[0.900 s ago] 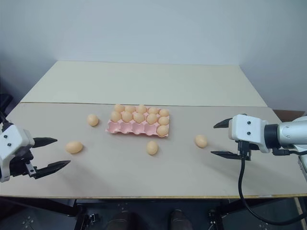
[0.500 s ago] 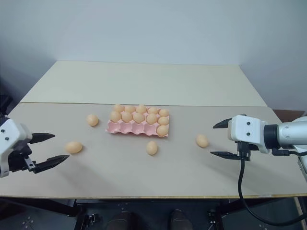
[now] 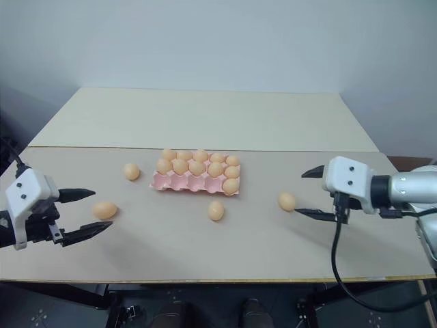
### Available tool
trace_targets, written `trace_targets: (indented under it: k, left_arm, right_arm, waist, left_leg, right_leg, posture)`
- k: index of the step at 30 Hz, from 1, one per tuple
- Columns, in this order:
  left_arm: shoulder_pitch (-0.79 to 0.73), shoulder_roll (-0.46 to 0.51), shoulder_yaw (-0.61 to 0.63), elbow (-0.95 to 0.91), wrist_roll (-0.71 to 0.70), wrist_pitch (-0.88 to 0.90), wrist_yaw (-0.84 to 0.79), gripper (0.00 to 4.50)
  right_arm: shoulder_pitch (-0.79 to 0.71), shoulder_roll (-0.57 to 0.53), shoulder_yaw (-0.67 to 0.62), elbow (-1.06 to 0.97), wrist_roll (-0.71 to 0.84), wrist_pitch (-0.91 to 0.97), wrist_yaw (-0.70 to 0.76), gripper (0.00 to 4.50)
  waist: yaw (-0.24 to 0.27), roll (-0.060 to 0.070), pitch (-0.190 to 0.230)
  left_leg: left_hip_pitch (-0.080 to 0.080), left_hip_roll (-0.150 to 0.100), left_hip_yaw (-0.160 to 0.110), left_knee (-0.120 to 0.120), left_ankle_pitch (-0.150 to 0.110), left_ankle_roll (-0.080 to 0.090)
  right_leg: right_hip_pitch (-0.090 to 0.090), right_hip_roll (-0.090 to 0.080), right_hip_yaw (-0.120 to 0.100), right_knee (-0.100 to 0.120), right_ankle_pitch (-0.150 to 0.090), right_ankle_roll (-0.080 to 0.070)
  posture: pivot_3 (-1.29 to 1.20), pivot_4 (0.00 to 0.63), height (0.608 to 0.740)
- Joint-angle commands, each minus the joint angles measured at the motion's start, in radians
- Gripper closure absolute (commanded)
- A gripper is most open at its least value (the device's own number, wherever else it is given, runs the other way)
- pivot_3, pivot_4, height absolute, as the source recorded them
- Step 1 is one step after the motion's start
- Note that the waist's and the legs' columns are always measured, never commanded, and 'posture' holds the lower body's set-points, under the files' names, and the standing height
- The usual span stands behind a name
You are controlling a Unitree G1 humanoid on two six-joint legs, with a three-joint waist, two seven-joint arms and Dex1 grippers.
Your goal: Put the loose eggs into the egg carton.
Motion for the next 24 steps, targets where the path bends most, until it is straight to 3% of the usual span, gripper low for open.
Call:
trace_targets:
  k: [1,10,21,24]
  left_arm:
    - [-0.033,0.001,-0.035,-0.022,-0.036,-0.007,0.004,0.04]
    - [-0.077,0.000,-0.142,-0.035,-0.038,-0.018,0.033,0.04]
    - [-0.086,0.016,-0.186,-0.017,-0.020,-0.029,0.024,0.04]
    - [-0.090,0.015,-0.196,-0.015,-0.014,-0.029,0.028,0.00]
  right_arm:
    - [-0.054,0.037,0.066,0.067,-0.056,0.024,-0.051,0.00]
    - [-0.186,0.174,0.215,0.267,-0.175,0.056,-0.123,0.00]
    - [-0.207,0.240,0.259,0.382,-0.237,0.064,-0.150,0.00]
    - [-0.206,0.255,0.257,0.412,-0.247,0.068,-0.161,0.66]
  waist:
    - [0.001,0.000,0.000]
    - [0.000,0.000,0.000]
    - [0.001,0.000,0.000]
    - [0.001,0.000,0.000]
  left_leg:
    - [-0.001,0.000,0.000,0.000,0.000,0.000]
    - [-0.002,-0.001,0.000,0.000,0.000,0.001]
    - [-0.002,-0.001,0.000,0.000,0.000,0.001]
    - [-0.002,0.000,0.000,0.000,0.000,0.001]
  right_leg:
    - [-0.001,0.000,0.000,0.000,0.000,0.000]
    - [-0.001,0.002,0.002,0.000,0.000,0.000]
    - [-0.001,0.002,0.002,0.000,0.000,0.000]
    - [-0.001,0.003,0.002,0.000,0.000,0.000]
  posture:
    - [0.00,0.150,0.740]
    - [0.00,0.150,0.740]
    - [0.00,0.150,0.740]
    - [0.00,0.150,0.740]
